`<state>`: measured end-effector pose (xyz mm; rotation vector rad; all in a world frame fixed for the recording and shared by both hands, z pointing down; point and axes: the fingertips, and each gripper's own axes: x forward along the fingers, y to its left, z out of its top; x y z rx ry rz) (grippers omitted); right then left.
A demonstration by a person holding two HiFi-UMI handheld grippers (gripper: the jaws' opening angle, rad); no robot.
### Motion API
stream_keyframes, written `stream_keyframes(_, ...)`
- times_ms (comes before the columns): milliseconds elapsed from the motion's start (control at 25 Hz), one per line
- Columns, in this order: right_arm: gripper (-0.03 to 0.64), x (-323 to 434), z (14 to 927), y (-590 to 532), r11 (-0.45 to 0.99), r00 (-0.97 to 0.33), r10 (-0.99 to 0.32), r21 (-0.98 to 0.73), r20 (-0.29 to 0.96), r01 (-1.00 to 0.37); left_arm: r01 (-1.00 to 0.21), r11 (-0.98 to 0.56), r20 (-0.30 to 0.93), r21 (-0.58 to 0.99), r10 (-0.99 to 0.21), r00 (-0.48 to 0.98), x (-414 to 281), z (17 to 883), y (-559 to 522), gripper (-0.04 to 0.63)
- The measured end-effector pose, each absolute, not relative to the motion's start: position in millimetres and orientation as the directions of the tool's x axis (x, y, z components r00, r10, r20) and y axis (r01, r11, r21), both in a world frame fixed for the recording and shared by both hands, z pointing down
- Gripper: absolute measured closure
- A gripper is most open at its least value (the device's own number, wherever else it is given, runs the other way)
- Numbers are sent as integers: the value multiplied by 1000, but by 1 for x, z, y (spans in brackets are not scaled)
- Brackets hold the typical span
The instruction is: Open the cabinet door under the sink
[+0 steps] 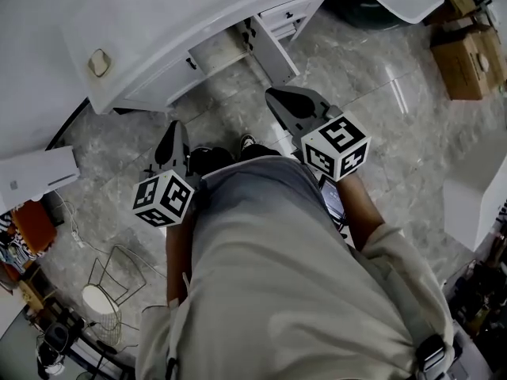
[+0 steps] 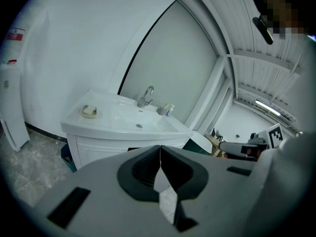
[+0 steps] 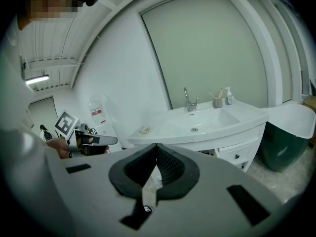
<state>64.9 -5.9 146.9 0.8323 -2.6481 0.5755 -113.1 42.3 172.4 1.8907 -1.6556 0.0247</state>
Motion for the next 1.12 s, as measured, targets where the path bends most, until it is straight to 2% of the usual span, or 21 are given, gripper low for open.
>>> stream_keyframes(600, 606, 72, 161, -6, 750, -762, -448, -267, 468, -605, -912, -2, 422, 411, -886, 192, -113, 174, 46, 597)
stream_keyframes(1120, 606, 94, 175, -4, 704, -689, -483, -229, 541, -673, -905, -16, 427, 426, -878, 216, -102, 181, 58, 597)
